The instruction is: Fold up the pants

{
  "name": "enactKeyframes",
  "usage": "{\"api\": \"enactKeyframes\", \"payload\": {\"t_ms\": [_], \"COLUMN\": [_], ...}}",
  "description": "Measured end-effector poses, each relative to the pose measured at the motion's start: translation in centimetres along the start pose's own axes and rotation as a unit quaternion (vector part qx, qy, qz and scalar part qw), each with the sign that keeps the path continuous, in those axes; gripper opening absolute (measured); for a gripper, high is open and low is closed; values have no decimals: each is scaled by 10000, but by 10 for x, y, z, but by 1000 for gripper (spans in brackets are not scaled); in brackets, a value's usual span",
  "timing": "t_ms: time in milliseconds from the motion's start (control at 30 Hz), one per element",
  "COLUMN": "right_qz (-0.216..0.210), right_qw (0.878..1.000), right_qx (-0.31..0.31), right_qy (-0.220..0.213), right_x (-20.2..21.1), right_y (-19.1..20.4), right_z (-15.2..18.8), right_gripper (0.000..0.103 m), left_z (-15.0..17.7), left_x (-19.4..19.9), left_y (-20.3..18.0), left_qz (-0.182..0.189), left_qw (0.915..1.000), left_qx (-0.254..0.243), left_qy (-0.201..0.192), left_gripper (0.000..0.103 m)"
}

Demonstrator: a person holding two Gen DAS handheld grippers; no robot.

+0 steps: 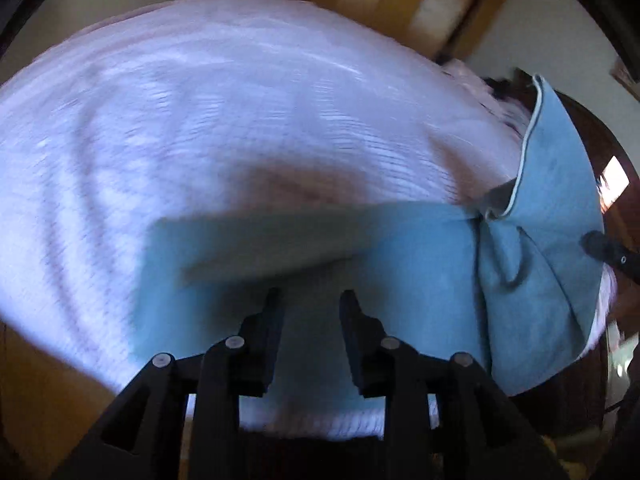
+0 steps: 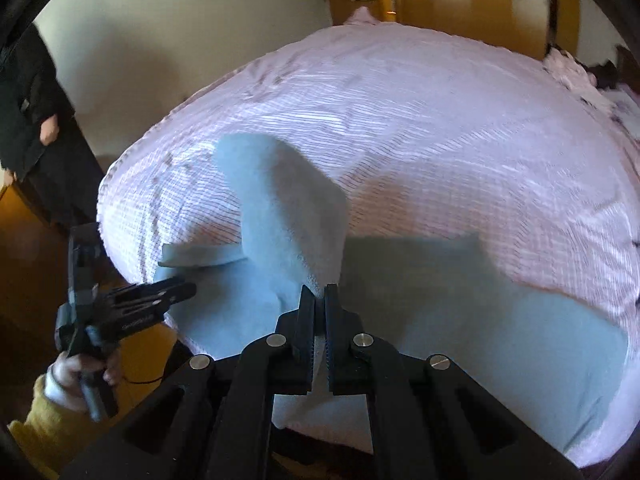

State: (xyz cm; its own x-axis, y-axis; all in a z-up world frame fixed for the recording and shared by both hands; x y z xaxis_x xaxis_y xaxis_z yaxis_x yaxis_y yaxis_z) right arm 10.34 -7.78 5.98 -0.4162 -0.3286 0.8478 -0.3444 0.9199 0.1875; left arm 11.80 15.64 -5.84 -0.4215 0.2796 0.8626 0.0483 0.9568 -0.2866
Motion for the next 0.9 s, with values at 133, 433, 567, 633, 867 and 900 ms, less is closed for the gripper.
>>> {"api": "enactKeyframes", "payload": {"t_ms": [133,433,567,633,867,900], "right_qz": [-97,-671,-903,-1003,209,192], "right_qw": [9999,9975,9948,9930,9940,9940], "right_qx": [-17,230,445,473,536,383], "right_qy": [-59,-68,134,400,931,1008], "right_x": [11,-1,-27,-47,-99,-104], "right_y": [-5,22,42,49,34,24], "right_z": [4,-7,-13,-15,-10,-8], "right_gripper": [0,0,0,0,5,5], "left_z": [-36,-77,-48,-29,6,8], "left_x": [-8,23,41,48,53,51], "left_y": [-11,20,29,29,26,23], "left_qz": [-525,-852,-777,-729,-237,-100], "left_qw": [9970,9914,9923,9927,9923,9924], "left_qx": [-418,-83,91,196,634,683], "left_qy": [-390,-992,-961,-937,-1033,-1018], "left_gripper": [30,29,29,29,31,32]}}
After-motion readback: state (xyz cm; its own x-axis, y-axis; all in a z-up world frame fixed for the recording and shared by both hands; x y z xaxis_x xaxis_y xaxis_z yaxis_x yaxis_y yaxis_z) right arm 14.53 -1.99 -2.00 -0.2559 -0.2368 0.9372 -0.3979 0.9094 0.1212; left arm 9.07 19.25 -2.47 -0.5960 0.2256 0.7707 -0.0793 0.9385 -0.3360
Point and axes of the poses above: each gripper's, at about its wrist camera, not at the fingertips, and x roughly against the way its jaws point, y to its left, z to its underside, the point moved 1 cm from there along -x, roughly the way its jaws point, and after that the axes turned 7 degrees about y, right-handed, at the moved point
